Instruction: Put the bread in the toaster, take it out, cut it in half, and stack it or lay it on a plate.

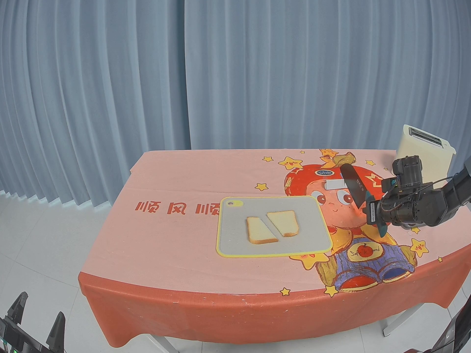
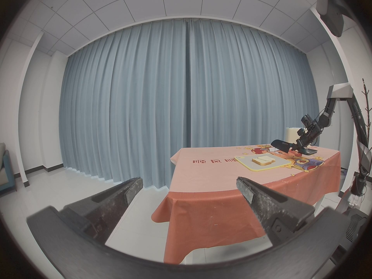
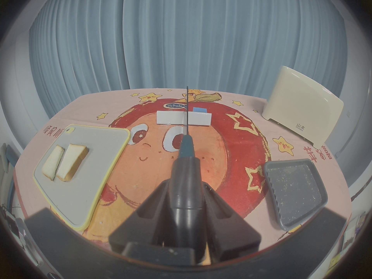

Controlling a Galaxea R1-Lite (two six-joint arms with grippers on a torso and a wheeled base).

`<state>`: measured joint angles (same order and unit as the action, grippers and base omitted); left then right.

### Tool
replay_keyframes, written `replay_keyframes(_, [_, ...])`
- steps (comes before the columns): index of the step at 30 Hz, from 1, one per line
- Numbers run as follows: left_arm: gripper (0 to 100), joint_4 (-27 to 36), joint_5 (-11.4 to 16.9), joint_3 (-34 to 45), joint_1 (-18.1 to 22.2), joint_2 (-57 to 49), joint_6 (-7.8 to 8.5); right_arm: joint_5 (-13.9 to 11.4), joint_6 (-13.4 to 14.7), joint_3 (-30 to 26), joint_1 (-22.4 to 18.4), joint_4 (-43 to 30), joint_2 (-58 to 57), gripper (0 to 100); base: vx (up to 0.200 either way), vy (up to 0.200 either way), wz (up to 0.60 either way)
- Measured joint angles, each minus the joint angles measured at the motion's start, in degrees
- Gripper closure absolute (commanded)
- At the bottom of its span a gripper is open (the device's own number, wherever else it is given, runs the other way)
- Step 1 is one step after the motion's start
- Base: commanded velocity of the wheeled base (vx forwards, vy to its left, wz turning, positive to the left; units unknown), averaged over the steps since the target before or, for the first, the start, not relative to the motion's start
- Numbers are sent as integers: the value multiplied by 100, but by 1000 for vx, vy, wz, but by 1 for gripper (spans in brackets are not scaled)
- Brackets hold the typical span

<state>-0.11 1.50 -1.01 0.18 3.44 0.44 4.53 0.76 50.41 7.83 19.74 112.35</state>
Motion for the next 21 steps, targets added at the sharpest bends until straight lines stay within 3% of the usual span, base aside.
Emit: replay_keyframes(21, [0,0,0,0,-5,0,0,-9,-24,28,-17,-9,28,100,0,0,0])
